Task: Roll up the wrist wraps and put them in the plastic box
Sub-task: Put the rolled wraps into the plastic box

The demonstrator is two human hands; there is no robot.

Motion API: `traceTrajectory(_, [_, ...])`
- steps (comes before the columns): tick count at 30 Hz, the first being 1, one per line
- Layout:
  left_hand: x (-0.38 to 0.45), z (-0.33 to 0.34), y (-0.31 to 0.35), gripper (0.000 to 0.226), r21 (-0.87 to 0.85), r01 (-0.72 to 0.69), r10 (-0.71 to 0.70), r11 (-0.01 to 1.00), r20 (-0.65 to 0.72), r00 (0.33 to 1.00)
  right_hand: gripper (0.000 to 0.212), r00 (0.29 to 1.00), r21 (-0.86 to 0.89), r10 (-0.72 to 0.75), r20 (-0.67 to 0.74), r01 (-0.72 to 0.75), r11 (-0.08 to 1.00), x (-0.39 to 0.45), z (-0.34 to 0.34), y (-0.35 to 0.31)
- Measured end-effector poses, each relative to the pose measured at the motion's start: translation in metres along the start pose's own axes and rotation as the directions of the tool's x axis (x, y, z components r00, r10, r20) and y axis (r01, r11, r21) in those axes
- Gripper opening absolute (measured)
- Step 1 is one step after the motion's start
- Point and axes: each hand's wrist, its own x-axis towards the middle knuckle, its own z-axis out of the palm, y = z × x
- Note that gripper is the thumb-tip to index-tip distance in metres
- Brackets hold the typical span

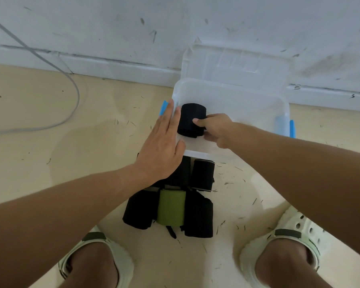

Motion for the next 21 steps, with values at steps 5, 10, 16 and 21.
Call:
traceTrajectory(5, [0.000,-0.001,-0.002,0.072,-0.006,0.007,-0.007,1.000,0.004,1.000,0.025,0.775,-0.227,-0.610,-0.165,0.572,0.788,-0.074,-0.031,0.000])
traceTrajectory(10, [-0.001,0.001,0.001,0.072,-0.008,0.029,-0.029,1.000,-0.018,0.999,0.023,0.750,-0.228,-0.614,0.244,0.660,0.715,-0.156,-0.037,0.089])
traceTrajectory(16, [-0.003,0.002,0.006,0.067,-0.013,0.039,-0.040,0.999,-0.063,0.997,0.038,0.978,-0.495,-0.069,0.197,0.160,0.854,-0.125,-0.030,0.155])
traceTrajectory(21, [-0.006,0.004,0.007,0.066,-0.028,0.048,-0.050,0.998,-0.085,0.995,0.078,0.953,-0.410,0.257,0.159,-0.173,0.895,-0.118,-0.017,0.186])
